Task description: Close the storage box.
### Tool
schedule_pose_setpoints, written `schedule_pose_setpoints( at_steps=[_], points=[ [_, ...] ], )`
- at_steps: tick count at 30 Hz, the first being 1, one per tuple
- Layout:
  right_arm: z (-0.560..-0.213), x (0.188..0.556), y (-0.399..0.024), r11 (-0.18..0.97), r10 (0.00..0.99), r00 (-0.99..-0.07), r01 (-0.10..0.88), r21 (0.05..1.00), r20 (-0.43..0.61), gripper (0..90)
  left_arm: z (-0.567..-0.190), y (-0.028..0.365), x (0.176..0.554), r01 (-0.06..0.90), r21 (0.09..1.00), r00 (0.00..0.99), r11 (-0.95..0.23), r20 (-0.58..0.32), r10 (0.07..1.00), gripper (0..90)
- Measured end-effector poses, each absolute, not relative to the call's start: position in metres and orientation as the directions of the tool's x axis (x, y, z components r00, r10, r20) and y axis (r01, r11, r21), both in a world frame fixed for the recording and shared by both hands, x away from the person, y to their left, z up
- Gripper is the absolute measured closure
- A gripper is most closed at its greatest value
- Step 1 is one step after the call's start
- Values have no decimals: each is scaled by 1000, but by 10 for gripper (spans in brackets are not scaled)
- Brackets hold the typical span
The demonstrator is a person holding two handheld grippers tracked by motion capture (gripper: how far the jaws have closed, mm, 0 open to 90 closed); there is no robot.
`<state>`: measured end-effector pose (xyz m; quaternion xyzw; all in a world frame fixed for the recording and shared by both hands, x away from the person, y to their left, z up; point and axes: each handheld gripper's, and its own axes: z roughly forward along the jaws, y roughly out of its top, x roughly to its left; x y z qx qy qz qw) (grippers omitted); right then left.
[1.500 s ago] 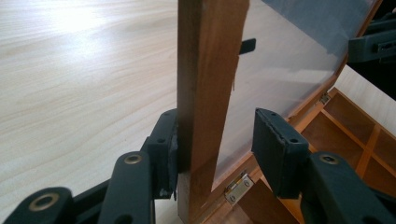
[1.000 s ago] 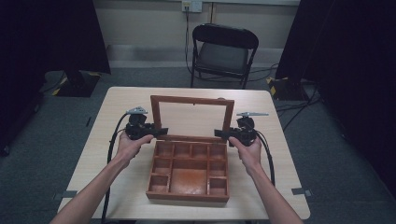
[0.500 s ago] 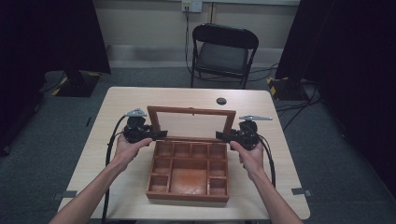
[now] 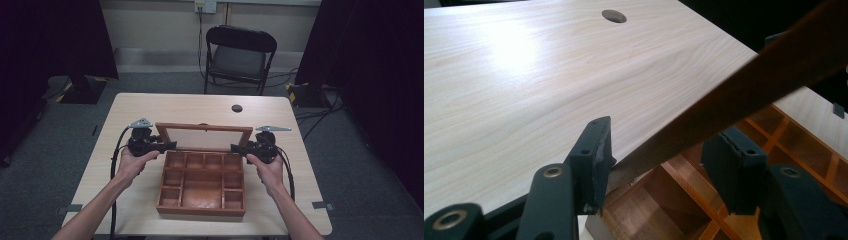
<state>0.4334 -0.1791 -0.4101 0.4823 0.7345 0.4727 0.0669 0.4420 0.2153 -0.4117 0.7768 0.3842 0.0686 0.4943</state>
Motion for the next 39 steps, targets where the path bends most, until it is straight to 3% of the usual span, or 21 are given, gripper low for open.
schedule_pose_setpoints(
  at_steps=[24, 39],
  points=[
    [-412, 427, -190, 89, 790, -501, 664, 743, 353, 293, -410, 212, 442, 528, 831, 700, -175, -310, 643, 406],
    [-415, 416, -209, 112, 822, -469, 690, 715, 323, 394, -405, 209, 441, 524, 833, 712, -180, -312, 629, 369]
  ],
)
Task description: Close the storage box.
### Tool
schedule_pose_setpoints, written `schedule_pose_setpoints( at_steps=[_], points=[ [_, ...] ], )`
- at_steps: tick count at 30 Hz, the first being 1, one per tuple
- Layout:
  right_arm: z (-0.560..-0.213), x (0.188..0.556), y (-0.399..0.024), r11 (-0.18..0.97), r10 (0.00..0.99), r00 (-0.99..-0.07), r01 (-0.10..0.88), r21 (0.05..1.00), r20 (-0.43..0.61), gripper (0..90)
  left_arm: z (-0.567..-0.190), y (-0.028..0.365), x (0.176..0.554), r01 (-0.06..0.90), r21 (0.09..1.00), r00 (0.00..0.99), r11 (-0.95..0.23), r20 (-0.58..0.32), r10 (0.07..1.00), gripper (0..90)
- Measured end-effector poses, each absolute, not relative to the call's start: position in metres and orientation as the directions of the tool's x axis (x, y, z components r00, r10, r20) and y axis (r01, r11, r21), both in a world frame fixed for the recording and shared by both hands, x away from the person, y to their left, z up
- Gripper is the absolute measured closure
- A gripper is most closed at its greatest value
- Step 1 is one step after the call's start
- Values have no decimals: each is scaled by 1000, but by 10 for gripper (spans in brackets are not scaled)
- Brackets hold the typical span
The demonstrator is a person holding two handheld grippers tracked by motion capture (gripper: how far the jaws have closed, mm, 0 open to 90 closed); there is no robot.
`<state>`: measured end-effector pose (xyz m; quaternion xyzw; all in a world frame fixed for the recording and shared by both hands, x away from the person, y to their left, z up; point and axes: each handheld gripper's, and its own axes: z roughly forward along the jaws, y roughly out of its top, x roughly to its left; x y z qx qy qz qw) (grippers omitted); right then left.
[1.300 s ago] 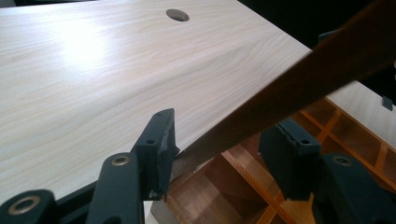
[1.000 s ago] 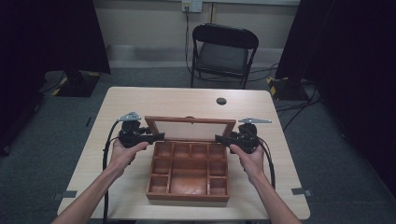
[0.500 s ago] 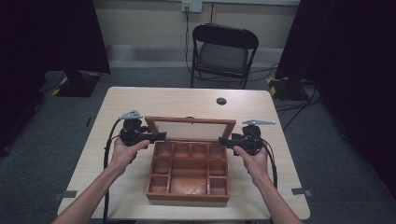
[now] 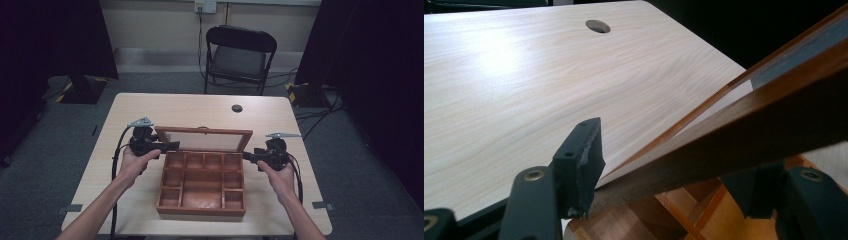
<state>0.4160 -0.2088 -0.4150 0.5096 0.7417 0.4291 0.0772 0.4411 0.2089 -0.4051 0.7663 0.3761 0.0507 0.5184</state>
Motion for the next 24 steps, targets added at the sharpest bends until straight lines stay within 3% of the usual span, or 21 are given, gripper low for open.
schedule_pose_setpoints(
  at_steps=[6, 24],
  points=[
    [-415, 417, -215, 110, 830, -461, 686, 719, 313, 438, -403, 206, 439, 518, 834, 717, -188, -304, 627, 309],
    [-397, 415, -223, 91, 832, -465, 652, 753, 302, 430, -398, 205, 421, 499, 839, 721, -214, -266, 640, 191]
  ],
)
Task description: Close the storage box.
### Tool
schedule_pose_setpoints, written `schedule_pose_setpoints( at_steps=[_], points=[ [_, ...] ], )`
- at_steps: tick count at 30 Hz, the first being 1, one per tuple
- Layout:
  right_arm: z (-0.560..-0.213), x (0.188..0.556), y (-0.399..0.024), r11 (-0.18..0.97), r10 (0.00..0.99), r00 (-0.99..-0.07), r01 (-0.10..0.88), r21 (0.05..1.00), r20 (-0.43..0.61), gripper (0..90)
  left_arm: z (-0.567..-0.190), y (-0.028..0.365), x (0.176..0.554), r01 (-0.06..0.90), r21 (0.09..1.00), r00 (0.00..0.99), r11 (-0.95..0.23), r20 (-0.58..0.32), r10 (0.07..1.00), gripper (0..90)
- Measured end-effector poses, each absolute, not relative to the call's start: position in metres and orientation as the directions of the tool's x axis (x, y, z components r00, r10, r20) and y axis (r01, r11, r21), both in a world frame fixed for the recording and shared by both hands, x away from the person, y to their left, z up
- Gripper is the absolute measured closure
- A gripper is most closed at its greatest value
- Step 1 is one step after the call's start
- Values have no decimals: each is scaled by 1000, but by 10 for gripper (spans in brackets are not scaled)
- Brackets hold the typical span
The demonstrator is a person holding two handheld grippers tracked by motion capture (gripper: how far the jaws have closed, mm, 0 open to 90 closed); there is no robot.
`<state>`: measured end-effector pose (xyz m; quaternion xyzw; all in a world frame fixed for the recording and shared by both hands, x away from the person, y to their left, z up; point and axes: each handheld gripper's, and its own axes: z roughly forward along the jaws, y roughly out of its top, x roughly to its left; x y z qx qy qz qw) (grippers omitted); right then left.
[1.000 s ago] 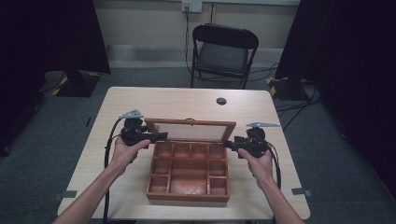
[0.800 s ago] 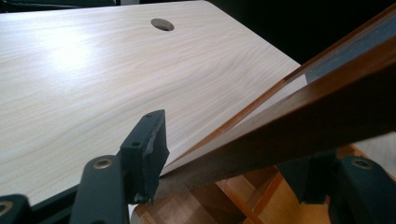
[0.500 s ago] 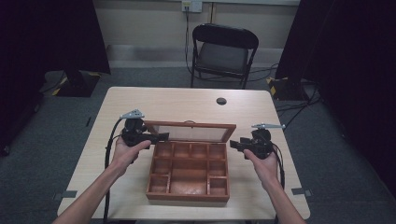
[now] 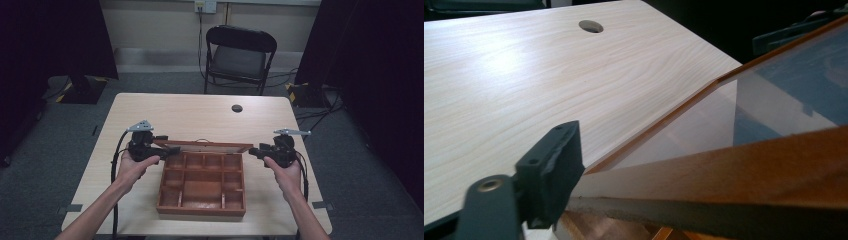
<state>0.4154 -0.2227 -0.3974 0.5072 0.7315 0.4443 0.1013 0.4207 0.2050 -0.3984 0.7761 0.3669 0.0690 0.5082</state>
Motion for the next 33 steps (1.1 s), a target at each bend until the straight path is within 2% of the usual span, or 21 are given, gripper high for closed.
schedule_pose_setpoints(
  at_steps=[2, 9, 12, 19, 20, 21, 33],
  points=[
    [-392, 417, -221, 88, 821, -476, 651, 754, 314, 432, -401, 204, 418, 521, 825, 716, -217, -285, 638, 156],
    [-378, 419, -214, 106, 778, -531, 637, 763, 335, 425, -402, 208, 407, 505, 829, 721, -241, -252, 645, 159],
    [-367, 418, -207, 112, 759, -562, 610, 785, 328, 397, -403, 208, 407, 504, 830, 721, -238, -253, 645, 157],
    [-340, 416, -188, 136, 697, -645, 549, 825, 314, 393, -405, 207, 401, 487, 838, 731, -245, -238, 639, 158],
    [-337, 415, -185, 145, 686, -657, 545, 826, 313, 408, -405, 208, 401, 487, 837, 733, -252, -235, 638, 158],
    [-330, 413, -174, 185, 653, -698, 522, 832, 293, 461, -406, 208, 401, 487, 837, 732, -251, -235, 639, 157],
    [-315, 396, -131, 298, 513, -802, 501, 812, 306, 645, -407, 211, 396, 484, 838, 730, -251, -229, 644, 162]
  ],
)
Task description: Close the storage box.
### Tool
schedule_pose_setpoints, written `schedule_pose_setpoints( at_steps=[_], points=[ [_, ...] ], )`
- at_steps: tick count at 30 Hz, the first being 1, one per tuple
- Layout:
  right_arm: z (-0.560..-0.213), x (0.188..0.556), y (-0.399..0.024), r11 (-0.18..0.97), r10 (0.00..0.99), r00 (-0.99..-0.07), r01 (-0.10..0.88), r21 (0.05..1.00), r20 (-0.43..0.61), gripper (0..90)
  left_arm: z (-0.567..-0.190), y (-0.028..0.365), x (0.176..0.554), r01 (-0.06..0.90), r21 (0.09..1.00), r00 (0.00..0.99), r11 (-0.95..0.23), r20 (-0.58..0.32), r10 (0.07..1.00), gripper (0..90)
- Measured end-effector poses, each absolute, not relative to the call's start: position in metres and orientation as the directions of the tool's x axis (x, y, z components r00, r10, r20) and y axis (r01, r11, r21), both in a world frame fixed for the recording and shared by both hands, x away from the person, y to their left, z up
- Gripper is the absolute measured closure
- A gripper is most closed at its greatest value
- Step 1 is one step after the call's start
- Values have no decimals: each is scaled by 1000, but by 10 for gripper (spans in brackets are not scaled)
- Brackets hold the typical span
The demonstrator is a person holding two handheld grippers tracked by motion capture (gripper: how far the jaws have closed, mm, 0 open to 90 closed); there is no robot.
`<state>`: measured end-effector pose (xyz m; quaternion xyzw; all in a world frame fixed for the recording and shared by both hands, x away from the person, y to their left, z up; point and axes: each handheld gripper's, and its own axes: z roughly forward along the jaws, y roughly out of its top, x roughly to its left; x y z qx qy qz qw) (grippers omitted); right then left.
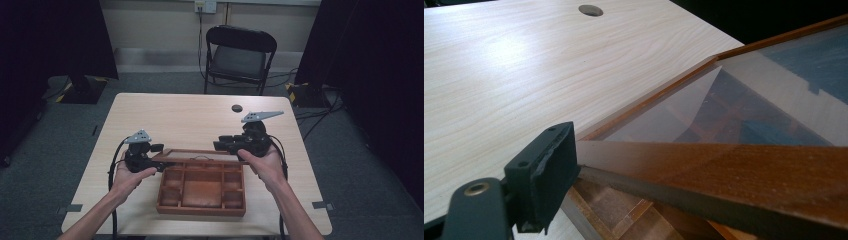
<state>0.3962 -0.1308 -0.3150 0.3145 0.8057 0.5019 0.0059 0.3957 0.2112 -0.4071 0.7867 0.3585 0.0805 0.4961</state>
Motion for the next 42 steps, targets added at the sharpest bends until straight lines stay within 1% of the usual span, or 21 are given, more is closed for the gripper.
schedule_pose_setpoints(
  at_steps=[2, 3, 6, 11, 12, 13, 17, 25, 35, 37, 42],
  points=[
    [-313, 394, -126, 330, 498, -817, 489, 807, 291, 659, -407, 212, 395, 482, 839, 731, -252, -227, 643, 163],
    [-311, 393, -124, 341, 493, -817, 498, 797, 299, 665, -407, 213, 395, 480, 839, 733, -255, -224, 642, 162],
    [-309, 393, -123, 346, 481, -824, 493, 798, 301, 670, -408, 212, 393, 484, 837, 733, -256, -228, 641, 163],
    [-308, 392, -115, 394, 423, -850, 484, 781, 313, 695, -408, 212, 391, 490, 832, 731, -261, -229, 642, 167],
    [-309, 391, -112, 413, 399, -859, 481, 773, 321, 706, -409, 212, 391, 497, 828, 728, -260, -234, 644, 166],
    [-311, 391, -109, 423, 383, -863, 482, 767, 330, 715, -409, 213, 390, 512, 824, 721, -243, -258, 643, 156],
    [-314, 392, -106, 430, 379, -861, 488, 760, 338, 727, -410, 214, 388, 506, 823, 725, -258, -244, 644, 171],
    [-320, 392, -96, 477, 357, -866, 491, 729, 349, 747, -412, 214, 386, 497, 828, 729, -261, -236, 642, 167],
    [-325, 394, -91, 516, 328, -853, 521, 679, 405, 785, -417, 214, 385, 509, 812, 733, -285, -236, 638, 170],
    [-327, 396, -91, 519, 315, -852, 524, 675, 419, 813, -419, 214, 385, 511, 811, 733, -285, -237, 638, 175],
    [-330, 395, -92, 516, 304, -853, 522, 679, 424, 821, -420, 214, 386, 516, 805, 734, -293, -239, 636, 177]
  ],
)
